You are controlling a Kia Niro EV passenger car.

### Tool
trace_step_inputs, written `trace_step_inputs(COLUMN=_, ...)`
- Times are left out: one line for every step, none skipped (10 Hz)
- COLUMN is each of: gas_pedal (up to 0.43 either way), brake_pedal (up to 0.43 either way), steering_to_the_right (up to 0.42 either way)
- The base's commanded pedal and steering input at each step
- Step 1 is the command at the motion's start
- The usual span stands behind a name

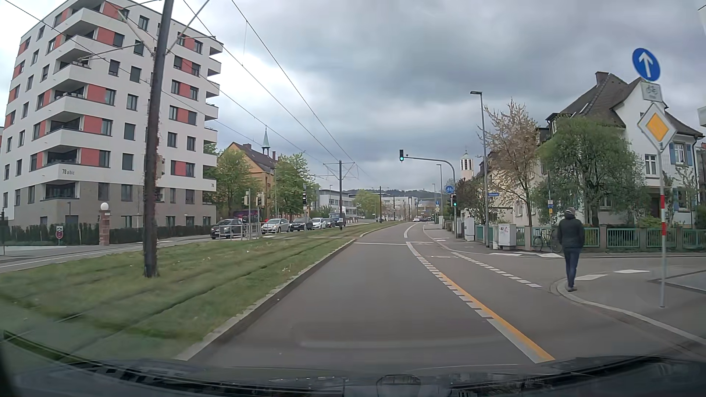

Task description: Follow the waypoints while adhering to traffic rules and regulations

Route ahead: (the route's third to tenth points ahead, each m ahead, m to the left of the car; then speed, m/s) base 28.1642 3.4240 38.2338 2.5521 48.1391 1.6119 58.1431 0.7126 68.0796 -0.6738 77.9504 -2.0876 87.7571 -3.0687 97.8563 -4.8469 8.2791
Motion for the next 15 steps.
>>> trace_step_inputs(gas_pedal=0.209, brake_pedal=0.0, steering_to_the_right=0.003)
trace_step_inputs(gas_pedal=0.209, brake_pedal=0.0, steering_to_the_right=0.003)
trace_step_inputs(gas_pedal=0.209, brake_pedal=0.0, steering_to_the_right=0.006)
trace_step_inputs(gas_pedal=0.209, brake_pedal=0.0, steering_to_the_right=0.01)
trace_step_inputs(gas_pedal=0.209, brake_pedal=0.0, steering_to_the_right=0.009)
trace_step_inputs(gas_pedal=0.209, brake_pedal=0.0, steering_to_the_right=0.007)
trace_step_inputs(gas_pedal=0.209, brake_pedal=0.0, steering_to_the_right=0.01)
trace_step_inputs(gas_pedal=0.209, brake_pedal=0.0, steering_to_the_right=0.012)
trace_step_inputs(gas_pedal=0.209, brake_pedal=0.0, steering_to_the_right=0.012)
trace_step_inputs(gas_pedal=0.209, brake_pedal=0.0, steering_to_the_right=0.012)
trace_step_inputs(gas_pedal=0.209, brake_pedal=0.0, steering_to_the_right=0.012)
trace_step_inputs(gas_pedal=0.209, brake_pedal=0.0, steering_to_the_right=0.012)
trace_step_inputs(gas_pedal=0.209, brake_pedal=0.0, steering_to_the_right=0.012)
trace_step_inputs(gas_pedal=0.197, brake_pedal=0.0, steering_to_the_right=0.012)
trace_step_inputs(gas_pedal=0.197, brake_pedal=0.0, steering_to_the_right=0.012)
